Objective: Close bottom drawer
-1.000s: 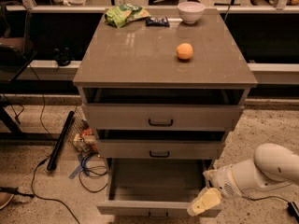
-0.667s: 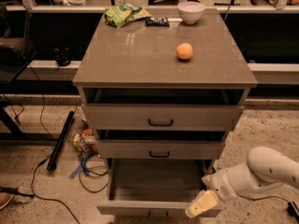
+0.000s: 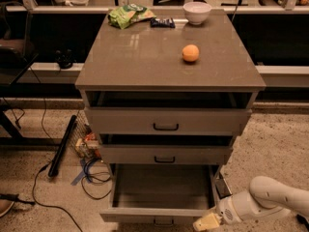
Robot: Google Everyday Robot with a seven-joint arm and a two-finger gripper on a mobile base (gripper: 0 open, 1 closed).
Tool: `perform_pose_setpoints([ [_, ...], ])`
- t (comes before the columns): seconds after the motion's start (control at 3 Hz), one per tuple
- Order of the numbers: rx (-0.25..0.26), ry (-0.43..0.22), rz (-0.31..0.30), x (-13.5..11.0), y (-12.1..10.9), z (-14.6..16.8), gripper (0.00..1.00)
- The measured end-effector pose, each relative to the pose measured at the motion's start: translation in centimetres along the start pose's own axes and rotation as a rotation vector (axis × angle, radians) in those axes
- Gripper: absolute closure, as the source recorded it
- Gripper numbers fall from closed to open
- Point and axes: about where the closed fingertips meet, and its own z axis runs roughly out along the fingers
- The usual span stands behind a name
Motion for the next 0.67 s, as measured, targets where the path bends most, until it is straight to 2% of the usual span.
perform_pose_setpoints([
  [0.33,-0.029,-0.016,0.065,2.9,-3.7,4.6,0.64],
  [0.67,-0.038,-0.031,0.132,6.4,-7.7,10.5,0.95],
])
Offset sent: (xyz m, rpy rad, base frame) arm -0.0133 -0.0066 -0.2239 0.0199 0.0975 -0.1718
